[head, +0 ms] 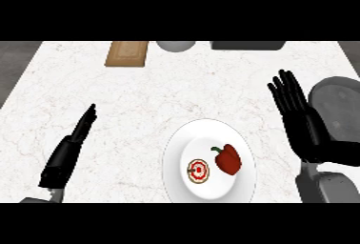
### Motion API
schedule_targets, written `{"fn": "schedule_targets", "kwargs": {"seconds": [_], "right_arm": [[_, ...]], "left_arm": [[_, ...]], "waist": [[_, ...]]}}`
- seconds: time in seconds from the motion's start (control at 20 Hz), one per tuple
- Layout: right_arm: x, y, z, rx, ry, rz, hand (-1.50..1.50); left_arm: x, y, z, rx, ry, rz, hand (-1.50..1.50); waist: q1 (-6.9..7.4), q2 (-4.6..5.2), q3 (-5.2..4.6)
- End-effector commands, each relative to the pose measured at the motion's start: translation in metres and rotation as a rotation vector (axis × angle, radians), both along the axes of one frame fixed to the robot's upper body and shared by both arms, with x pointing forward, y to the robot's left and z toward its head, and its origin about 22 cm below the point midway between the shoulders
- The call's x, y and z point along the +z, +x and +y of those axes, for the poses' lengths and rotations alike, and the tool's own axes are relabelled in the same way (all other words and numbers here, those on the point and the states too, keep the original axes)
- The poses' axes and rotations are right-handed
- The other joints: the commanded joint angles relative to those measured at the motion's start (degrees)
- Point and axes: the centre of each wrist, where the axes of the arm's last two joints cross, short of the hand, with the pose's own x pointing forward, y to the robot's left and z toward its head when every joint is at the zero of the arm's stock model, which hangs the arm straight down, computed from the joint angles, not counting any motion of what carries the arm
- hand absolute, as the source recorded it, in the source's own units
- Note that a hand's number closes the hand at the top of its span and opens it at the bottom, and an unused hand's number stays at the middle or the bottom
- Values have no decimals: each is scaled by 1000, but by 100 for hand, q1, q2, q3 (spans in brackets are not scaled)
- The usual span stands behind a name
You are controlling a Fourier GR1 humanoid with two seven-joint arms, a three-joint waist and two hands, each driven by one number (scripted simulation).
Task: Pick the cupcake from the plate and place it in the pan
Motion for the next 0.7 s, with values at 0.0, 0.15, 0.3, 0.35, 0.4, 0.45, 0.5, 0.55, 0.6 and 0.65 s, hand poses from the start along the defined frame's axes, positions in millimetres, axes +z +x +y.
{"fn": "schedule_targets", "kwargs": {"seconds": [0.0, 0.15, 0.3, 0.35, 0.4, 0.45, 0.5, 0.55, 0.6, 0.65], "right_arm": [[5, 12, 14, 111, 6, -23, 150], [22, 10, 43, 371, 19, -108, 150], [41, 19, -6, 159, -510, -114, 150], [8, 6, 19, 90, -253, -7, 150], [-5, -17, 12, 165, -227, -13, -150], [-13, -20, 4, 198, -230, -32, -150], [-15, -37, -3, 273, -210, -38, -150], [-20, -52, -6, 314, -222, -57, -150], [-28, -56, -20, 318, -281, -77, -150], [-19, -49, -22, 306, -356, -98, -150]], "left_arm": [[-9, 9, -13, 6, -40, -13, 0], [4, 10, -27, -9, -172, -67, 0], [8, 11, -51, -27, -271, -29, 0], [-2, 7, -64, -17, -314, -26, 0], [14, 17, -62, -33, -318, -28, 0], [12, 8, -83, -19, -327, -41, 0], [15, 5, -64, -27, -320, -28, 0], [8, 6, -47, -20, -309, -42, 0], [6, 6, -71, -21, -334, -14, 0], [10, -3, -67, -26, -321, -22, 0]], "waist": [[-72, -20, -55], [-7, -24, -56], [-156, -80, -118], [-145, -33, -66], [-153, -39, -55], [-116, -34, -52], [-114, -38, -53], [-130, -38, -54], [-149, -36, -52], [-107, -40, -53]]}}
